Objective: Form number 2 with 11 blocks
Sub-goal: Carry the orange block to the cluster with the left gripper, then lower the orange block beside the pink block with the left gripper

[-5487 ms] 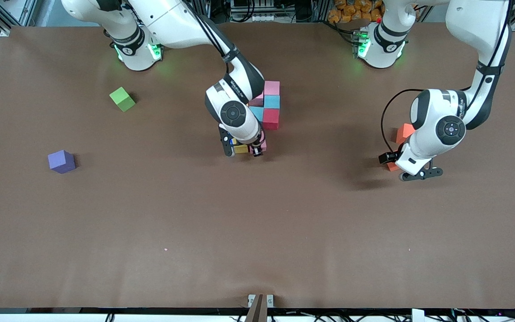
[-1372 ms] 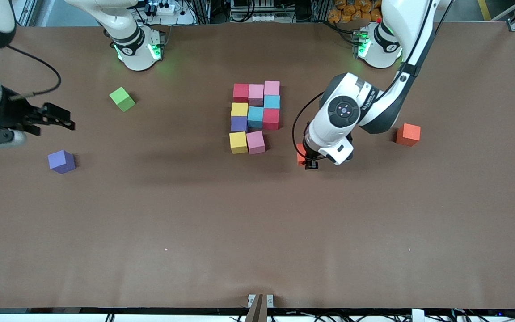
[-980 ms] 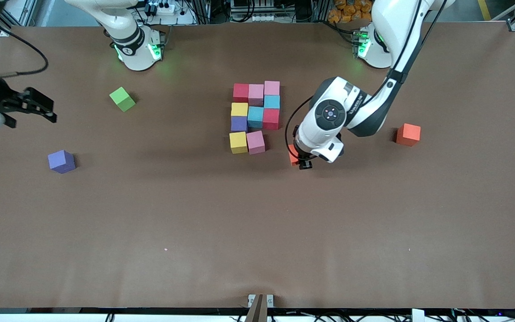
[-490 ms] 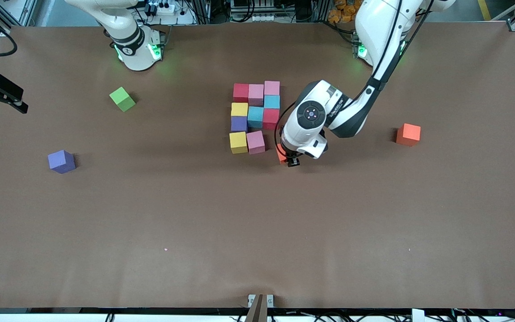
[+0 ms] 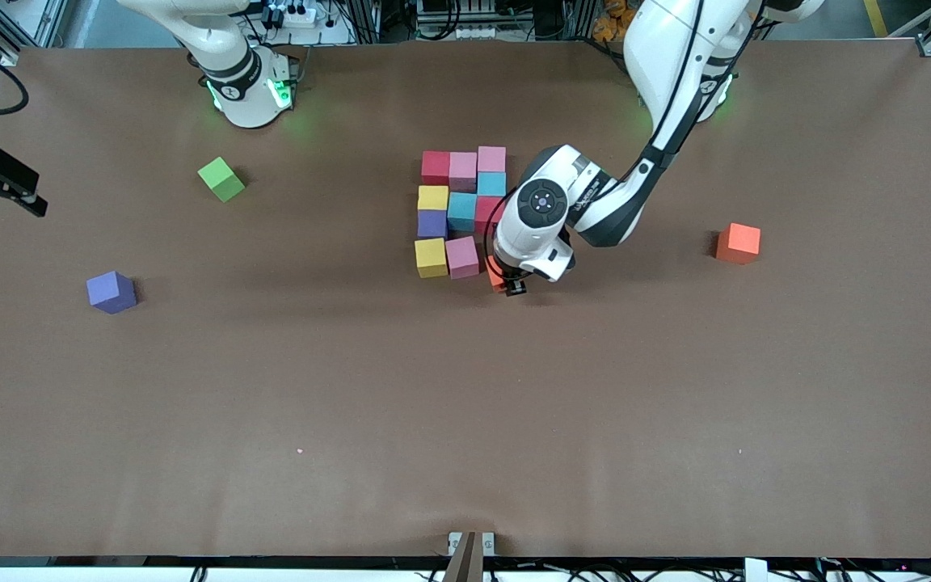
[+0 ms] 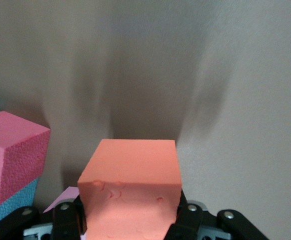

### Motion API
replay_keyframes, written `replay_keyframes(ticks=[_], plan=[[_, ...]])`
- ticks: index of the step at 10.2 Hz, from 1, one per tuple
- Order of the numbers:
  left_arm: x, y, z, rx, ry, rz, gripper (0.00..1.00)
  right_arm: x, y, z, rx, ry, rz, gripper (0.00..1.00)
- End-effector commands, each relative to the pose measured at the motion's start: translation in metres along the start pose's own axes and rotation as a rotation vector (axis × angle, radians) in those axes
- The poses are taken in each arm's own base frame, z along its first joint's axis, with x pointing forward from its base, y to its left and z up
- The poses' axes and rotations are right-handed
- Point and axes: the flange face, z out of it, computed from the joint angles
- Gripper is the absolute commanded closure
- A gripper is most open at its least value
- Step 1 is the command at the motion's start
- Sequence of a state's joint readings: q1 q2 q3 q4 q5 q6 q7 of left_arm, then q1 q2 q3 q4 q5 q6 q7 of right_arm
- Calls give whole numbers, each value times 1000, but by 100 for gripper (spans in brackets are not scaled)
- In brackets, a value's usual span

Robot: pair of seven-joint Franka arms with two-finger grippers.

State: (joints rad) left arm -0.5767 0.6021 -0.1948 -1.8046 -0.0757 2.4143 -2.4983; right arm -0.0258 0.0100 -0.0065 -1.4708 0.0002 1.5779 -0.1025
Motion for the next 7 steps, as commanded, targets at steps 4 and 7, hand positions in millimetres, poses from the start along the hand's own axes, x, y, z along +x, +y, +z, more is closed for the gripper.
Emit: replay_keyframes(ticks=[4,7], plan=[[-2,-30,20,-60,11,83,71,4,-10,6,49,12,-8,0],[-2,-39,23,-69,3,96,71,-2,-14,3,53,-26,-24,0]])
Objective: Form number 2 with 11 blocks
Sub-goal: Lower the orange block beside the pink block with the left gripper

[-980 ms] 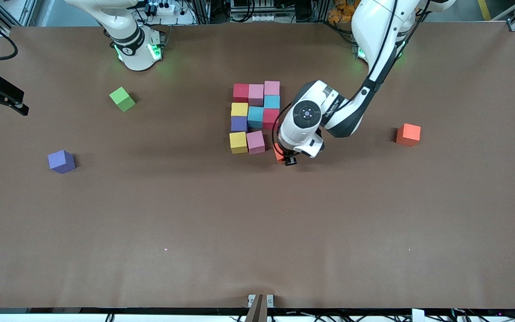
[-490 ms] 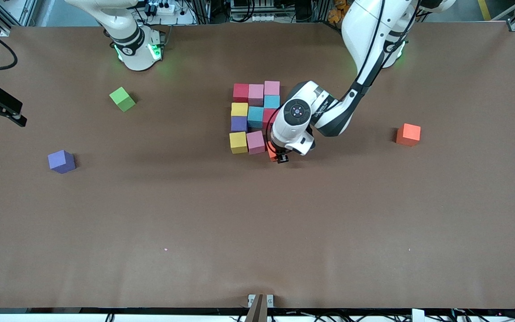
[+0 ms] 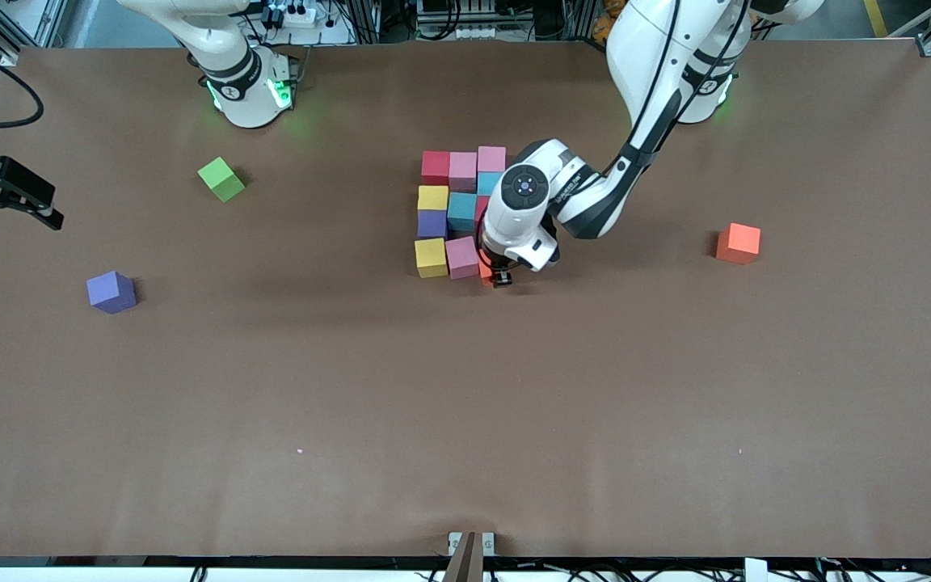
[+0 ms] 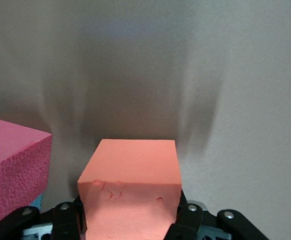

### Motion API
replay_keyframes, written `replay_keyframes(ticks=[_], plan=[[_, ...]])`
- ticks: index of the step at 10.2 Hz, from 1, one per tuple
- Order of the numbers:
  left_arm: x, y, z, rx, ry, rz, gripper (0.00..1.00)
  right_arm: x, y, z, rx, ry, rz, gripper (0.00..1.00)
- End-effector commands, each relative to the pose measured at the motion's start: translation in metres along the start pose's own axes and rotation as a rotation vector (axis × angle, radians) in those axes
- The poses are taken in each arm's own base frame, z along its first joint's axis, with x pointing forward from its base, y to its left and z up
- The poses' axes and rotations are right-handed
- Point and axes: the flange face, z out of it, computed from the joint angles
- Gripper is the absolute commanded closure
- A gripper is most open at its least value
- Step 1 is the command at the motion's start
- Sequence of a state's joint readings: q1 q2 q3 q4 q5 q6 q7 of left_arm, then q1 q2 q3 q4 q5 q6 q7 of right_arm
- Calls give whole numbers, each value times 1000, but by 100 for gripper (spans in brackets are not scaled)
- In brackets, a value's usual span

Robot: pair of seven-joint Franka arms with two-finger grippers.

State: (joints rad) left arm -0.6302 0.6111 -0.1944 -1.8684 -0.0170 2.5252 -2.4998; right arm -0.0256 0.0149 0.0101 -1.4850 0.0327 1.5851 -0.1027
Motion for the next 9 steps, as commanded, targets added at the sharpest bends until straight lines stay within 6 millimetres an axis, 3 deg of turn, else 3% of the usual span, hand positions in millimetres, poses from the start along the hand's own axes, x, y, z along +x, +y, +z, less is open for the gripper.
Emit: replay_keyframes(ticks=[1,4,5,9], plan=[[6,-8,-3,-19,11,0,71,-6,-2,-7,19,-20,-6,0],[13,-21,4,-9,28,12,71,-5,-3,-5,19,-25,-6,0],[13,-36,7,-9,29,34,71,-5,-7,-4,20,-27,-12,0],[10,-39,5,-26,6,41,71,-5,-7,-4,20,-33,-12,0]])
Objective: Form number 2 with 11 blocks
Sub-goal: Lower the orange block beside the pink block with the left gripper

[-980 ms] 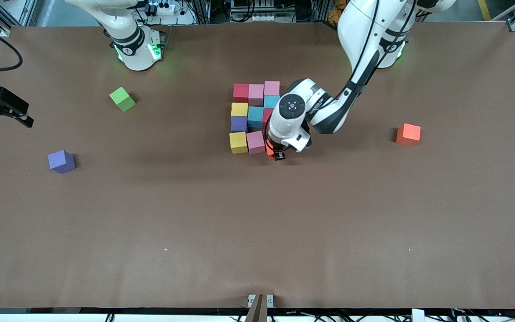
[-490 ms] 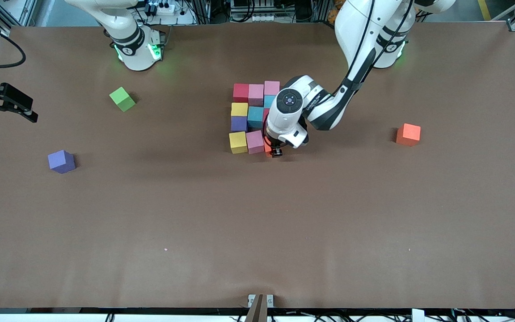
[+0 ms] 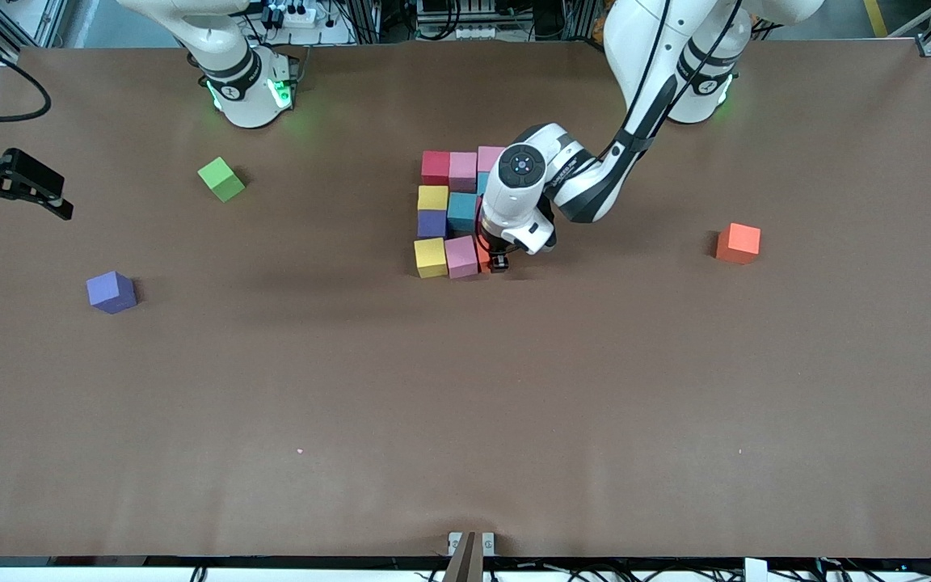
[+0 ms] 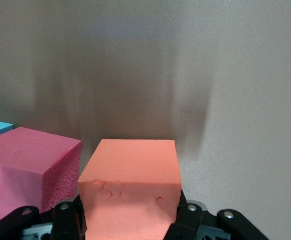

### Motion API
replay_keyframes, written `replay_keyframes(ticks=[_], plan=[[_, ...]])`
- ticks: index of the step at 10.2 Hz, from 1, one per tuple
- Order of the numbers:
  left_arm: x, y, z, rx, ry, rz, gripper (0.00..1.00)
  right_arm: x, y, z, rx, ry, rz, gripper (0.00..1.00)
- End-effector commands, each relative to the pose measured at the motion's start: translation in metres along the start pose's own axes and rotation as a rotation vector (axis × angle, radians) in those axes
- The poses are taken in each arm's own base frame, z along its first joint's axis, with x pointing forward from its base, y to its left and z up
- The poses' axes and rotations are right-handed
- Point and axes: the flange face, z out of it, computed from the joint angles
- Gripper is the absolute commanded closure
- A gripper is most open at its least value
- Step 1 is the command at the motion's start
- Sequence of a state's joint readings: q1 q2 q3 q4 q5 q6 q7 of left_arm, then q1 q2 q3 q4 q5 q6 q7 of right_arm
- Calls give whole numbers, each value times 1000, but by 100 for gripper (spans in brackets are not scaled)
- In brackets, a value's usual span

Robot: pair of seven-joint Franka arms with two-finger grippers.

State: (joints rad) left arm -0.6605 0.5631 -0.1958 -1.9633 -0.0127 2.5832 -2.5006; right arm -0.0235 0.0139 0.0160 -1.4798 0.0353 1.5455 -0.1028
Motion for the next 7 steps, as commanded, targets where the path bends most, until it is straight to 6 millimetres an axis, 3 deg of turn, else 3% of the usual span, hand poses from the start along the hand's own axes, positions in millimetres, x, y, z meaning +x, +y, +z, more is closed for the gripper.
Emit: replay_keyframes(ticks=[1,7], plan=[[3,-7,2,-17,4,1,71,-1,-2,-4,14,0,-4,0],[-5,5,-3,-63,-44,11,70,-1,-2,-4,14,0,-5,0]])
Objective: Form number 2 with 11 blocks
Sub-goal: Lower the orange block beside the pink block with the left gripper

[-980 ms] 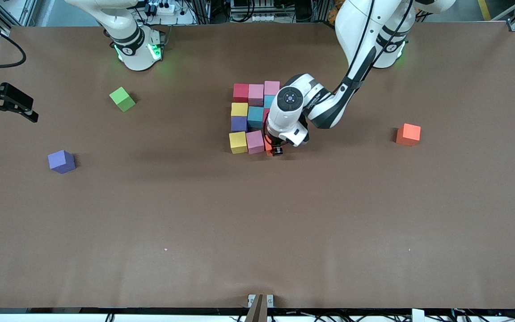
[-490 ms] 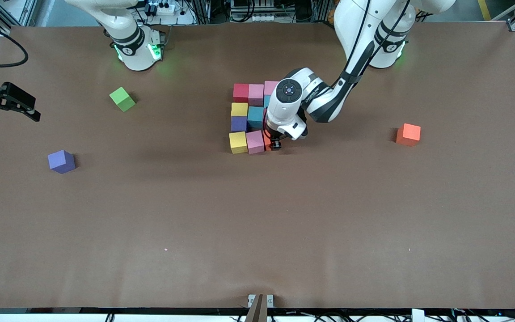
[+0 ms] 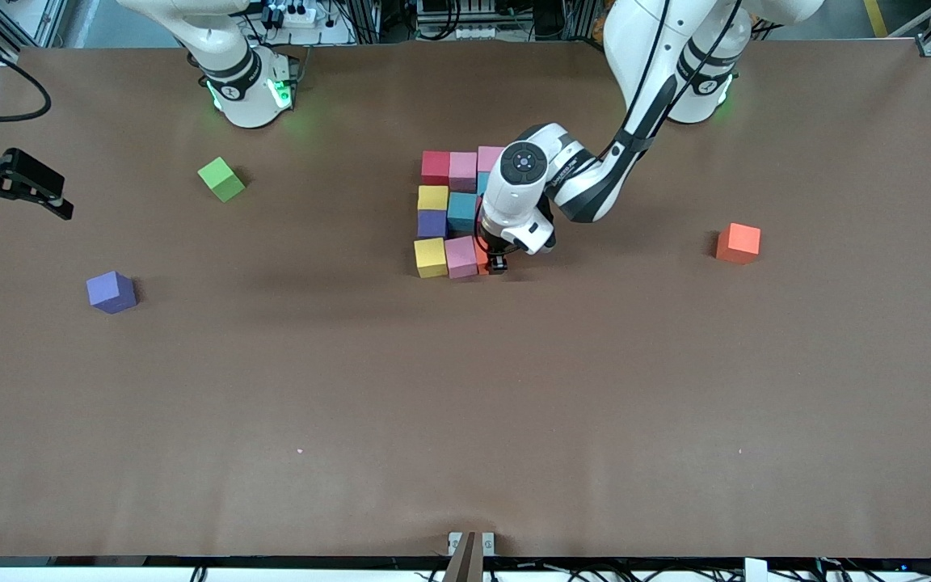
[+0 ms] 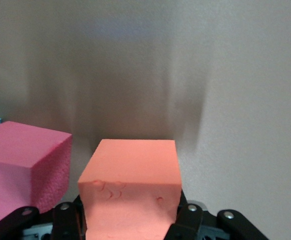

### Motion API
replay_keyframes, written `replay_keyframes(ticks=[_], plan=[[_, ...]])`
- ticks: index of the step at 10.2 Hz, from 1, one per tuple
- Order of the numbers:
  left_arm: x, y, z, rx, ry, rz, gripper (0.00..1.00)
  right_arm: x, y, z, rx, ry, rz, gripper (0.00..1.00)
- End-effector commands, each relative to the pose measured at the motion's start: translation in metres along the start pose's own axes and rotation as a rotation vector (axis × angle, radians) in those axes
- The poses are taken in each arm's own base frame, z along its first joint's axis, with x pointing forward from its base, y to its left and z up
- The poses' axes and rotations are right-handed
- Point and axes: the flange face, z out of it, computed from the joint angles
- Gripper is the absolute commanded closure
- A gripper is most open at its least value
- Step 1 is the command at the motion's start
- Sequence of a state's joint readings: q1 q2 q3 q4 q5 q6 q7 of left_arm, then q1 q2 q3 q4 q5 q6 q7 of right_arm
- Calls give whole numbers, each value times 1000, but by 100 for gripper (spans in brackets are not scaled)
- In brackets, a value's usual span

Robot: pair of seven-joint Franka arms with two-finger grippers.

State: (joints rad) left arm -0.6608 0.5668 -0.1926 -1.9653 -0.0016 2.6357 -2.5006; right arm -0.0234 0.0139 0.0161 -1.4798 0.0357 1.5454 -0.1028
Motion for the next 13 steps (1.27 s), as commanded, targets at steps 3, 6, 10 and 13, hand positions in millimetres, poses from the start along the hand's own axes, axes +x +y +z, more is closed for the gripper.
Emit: replay_keyframes(ticks=[3,6,10,13], plan=[[-1,5,-1,-36,-10,11,17,-1,-2,-5,13,2,-4,0],[-1,9,-12,-51,-12,23,0,-1,-2,-4,13,0,0,0],[-8,26,-93,-127,-82,2,0,-1,-2,-5,13,2,-4,0],[-17,21,-181,-197,-123,25,0,-4,-2,-8,14,-3,-4,0]])
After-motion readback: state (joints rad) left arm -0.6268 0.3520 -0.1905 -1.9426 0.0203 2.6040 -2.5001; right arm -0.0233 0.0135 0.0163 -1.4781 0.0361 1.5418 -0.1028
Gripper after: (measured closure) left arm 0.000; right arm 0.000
